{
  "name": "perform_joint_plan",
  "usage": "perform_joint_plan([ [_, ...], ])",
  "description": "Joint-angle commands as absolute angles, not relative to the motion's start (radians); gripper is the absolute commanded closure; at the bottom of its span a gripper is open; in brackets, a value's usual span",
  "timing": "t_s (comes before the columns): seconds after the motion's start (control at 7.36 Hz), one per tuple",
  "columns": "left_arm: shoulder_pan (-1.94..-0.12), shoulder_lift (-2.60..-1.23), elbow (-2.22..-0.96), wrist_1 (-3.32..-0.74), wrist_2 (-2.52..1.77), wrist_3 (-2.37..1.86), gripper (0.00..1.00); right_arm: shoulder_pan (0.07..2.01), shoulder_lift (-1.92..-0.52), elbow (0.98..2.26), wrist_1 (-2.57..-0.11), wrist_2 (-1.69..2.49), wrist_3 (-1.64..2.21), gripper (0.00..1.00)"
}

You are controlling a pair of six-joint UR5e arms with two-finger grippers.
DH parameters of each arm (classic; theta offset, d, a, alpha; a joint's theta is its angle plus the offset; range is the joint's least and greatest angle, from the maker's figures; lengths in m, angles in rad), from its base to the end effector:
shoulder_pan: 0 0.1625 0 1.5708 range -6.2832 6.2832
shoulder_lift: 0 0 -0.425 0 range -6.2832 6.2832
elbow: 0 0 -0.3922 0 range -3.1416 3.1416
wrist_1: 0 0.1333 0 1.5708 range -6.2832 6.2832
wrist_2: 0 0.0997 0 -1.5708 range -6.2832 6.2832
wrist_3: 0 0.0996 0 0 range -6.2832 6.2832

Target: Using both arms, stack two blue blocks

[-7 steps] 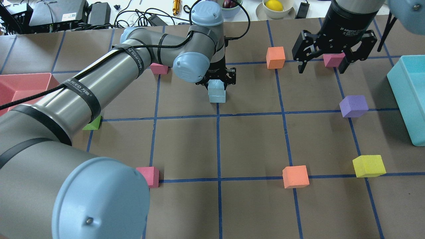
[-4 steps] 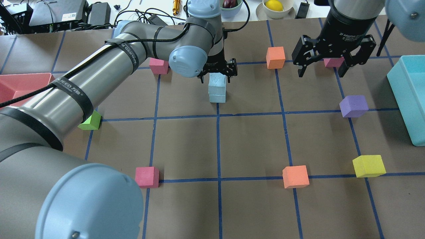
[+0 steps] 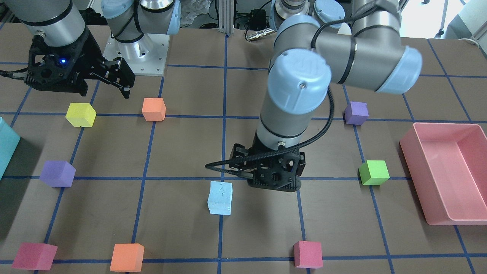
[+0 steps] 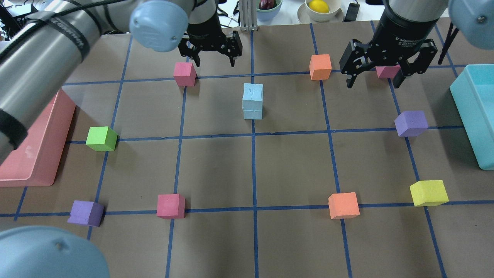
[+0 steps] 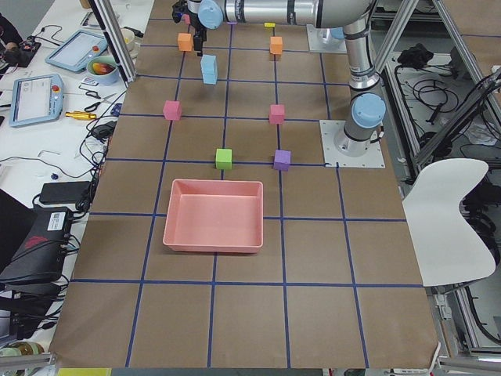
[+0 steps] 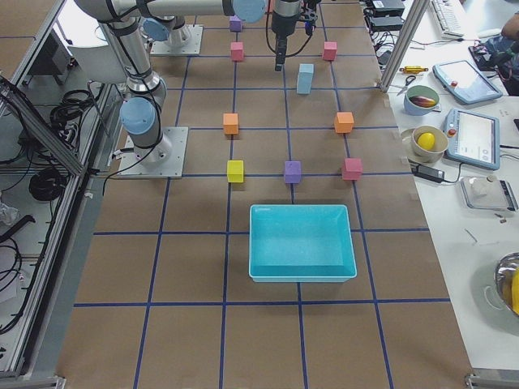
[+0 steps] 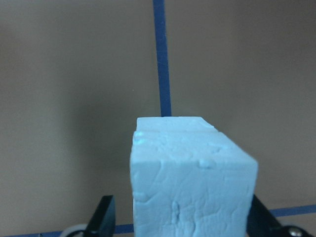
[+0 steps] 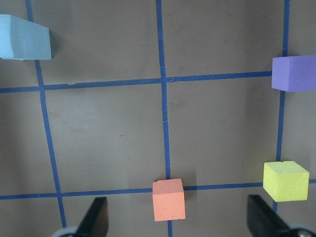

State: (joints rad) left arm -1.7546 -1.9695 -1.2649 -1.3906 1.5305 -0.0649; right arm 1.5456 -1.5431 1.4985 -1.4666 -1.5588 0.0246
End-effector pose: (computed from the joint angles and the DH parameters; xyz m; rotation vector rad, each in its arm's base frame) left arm -0.2563 -0.6272 0.4274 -0.1862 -3.0826 0.1263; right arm 0.1219 -0.5004 0.4995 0.0784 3.1272 0.0932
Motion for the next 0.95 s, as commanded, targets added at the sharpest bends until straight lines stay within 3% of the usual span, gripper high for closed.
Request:
perform_joint_plan([
  [0.0, -1.633, -1.785, -1.322, -1.465, 1.546, 0.038, 0.00, 1.543, -1.543, 1.499, -1.468, -1.562, 0.025, 0.00],
  [0.14, -1.631, -1.702, -1.377, -1.589, 1.548, 0.040, 0.00, 1.545, -1.543, 1.499, -1.468, -1.560, 0.025, 0.00],
  [0.41, -1.603, -1.623, -1.515, -1.573, 1.540, 0.041, 0.00, 1.545, -1.543, 1.499, -1.468, -1.560, 0.025, 0.00],
  [0.81, -1.603, -1.597, -1.526, -1.516, 1.577, 0.040, 0.00, 1.545, -1.543, 1.500, -1.468, -1.562, 0.026, 0.00],
])
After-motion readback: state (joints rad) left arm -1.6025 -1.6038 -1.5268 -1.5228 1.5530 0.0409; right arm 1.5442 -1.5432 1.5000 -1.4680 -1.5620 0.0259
